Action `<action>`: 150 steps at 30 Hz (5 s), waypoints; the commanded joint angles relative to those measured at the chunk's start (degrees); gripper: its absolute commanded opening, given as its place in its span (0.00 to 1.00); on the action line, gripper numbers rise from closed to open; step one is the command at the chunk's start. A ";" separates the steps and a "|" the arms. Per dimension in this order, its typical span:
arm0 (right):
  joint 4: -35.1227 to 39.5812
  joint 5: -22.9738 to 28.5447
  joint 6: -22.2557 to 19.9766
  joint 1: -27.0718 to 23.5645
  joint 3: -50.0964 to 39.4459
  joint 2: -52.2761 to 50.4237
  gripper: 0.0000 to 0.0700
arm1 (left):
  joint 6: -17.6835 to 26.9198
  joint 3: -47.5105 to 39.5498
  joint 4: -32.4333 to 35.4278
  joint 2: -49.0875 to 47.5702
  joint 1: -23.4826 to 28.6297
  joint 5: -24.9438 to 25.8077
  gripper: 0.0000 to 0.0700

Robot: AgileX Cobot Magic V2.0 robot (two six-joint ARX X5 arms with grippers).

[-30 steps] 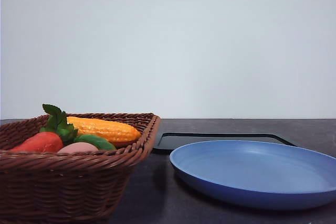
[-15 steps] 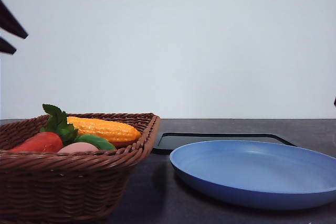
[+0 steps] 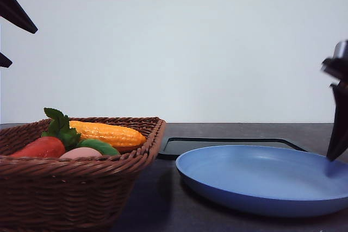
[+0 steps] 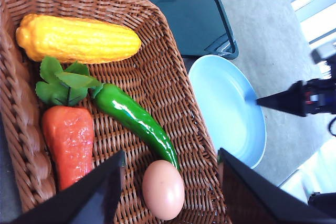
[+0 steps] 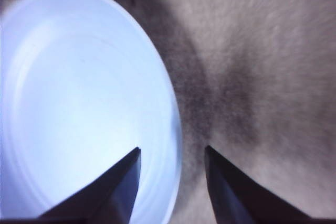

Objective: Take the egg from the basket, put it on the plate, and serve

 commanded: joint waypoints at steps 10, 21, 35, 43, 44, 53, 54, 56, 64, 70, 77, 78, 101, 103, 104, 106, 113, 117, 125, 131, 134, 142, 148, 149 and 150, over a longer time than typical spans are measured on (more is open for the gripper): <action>2.42 -1.52 -0.40 1.51 0.44 4.87 0.07 | 0.52 0.96 0.39 0.35 -0.22 0.41 0.51; 0.17 -1.57 0.28 1.43 0.48 0.46 0.00 | 0.68 0.96 0.50 0.35 -1.86 2.12 0.60; -1.15 0.54 2.89 -2.61 0.55 -16.35 0.00 | -2.63 3.81 -2.75 5.77 -20.30 -13.66 0.60; -2.22 0.51 3.30 -4.80 0.55 -20.42 0.00 | -2.80 7.93 -3.37 17.12 -29.92 -23.53 0.60; -2.34 0.50 3.29 -4.94 0.55 -20.66 0.00 | -2.79 8.39 -3.41 18.59 -30.67 -24.17 0.60; -2.73 0.48 3.26 -5.04 0.55 -21.13 0.00 | -2.61 11.40 -2.62 31.90 -34.14 -25.14 0.58; -2.73 0.48 3.26 -5.04 0.55 -21.13 0.00 | -2.53 11.43 -2.44 33.10 -34.26 -25.40 0.58; -2.73 0.48 3.25 -5.04 0.55 -21.13 0.00 | -2.47 11.43 -2.32 34.93 -34.27 -25.92 0.58; -2.71 0.50 3.23 -5.04 0.55 -21.13 0.00 | -2.27 11.43 -1.31 38.69 -34.28 -26.25 0.58; -2.70 0.50 3.23 -5.04 0.55 -21.13 0.00 | -2.09 11.43 -1.96 38.69 -34.49 -26.24 0.49; -2.69 0.48 3.23 -5.04 0.55 -21.13 0.00 | 1.30 11.45 -3.91 38.68 -34.45 -26.56 0.31; -2.69 0.48 3.23 -5.04 0.55 -21.13 0.00 | 1.73 11.51 -4.03 38.65 -34.37 -27.24 0.31; -8.30 -12.97 3.34 -4.91 0.55 -20.96 0.00 | 6.51 34.67 -3.10 32.93 -40.80 -31.04 0.31; -8.62 -13.66 3.31 -4.88 0.55 -20.96 0.00 | 7.03 34.67 -1.83 33.31 -42.66 -31.04 0.31; -8.83 -13.74 3.29 -4.81 0.55 -20.96 0.00 | 7.40 34.67 -1.34 33.70 -43.75 -31.04 0.31; -9.31 -13.71 3.21 -4.52 0.55 -20.96 0.00 | 8.31 34.67 -0.57 34.85 -45.86 -31.09 0.31; -11.44 -13.92 2.67 -2.54 0.55 -20.96 0.00 | 10.04 34.67 3.06 40.89 -50.22 -31.12 0.31; -11.74 -13.86 2.56 -1.51 0.55 -20.96 0.00 | 11.25 34.67 3.56 44.31 -50.75 -31.12 0.31; -11.95 -13.87 2.55 -1.39 0.55 -20.96 0.00 | 11.67 34.67 3.33 48.02 -50.80 -31.12 0.32; -11.93 -13.88 2.56 -1.39 0.55 -20.96 0.00 | 11.68 34.67 3.51 48.04 -50.88 -31.12 0.45; -11.94 -13.88 2.56 -1.39 0.55 -20.96 0.00 | 11.98 34.67 3.51 48.04 -50.88 -31.12 0.45; -12.91 -13.89 2.58 -1.39 0.55 -20.96 0.00 | 12.56 34.67 3.51 48.04 -50.93 -31.12 0.47; -13.00 -13.90 2.56 -1.39 0.55 -20.96 0.00 | 12.24 34.67 3.50 48.04 -50.94 -31.12 0.59; -13.00 -13.90 2.56 -1.39 0.55 -20.96 0.00 | 12.13 34.67 3.49 48.04 -50.95 -31.12 0.59; -13.00 -13.90 2.56 -1.39 0.55 -20.96 0.00 | 11.48 34.67 3.49 48.04 -50.93 -31.12 0.59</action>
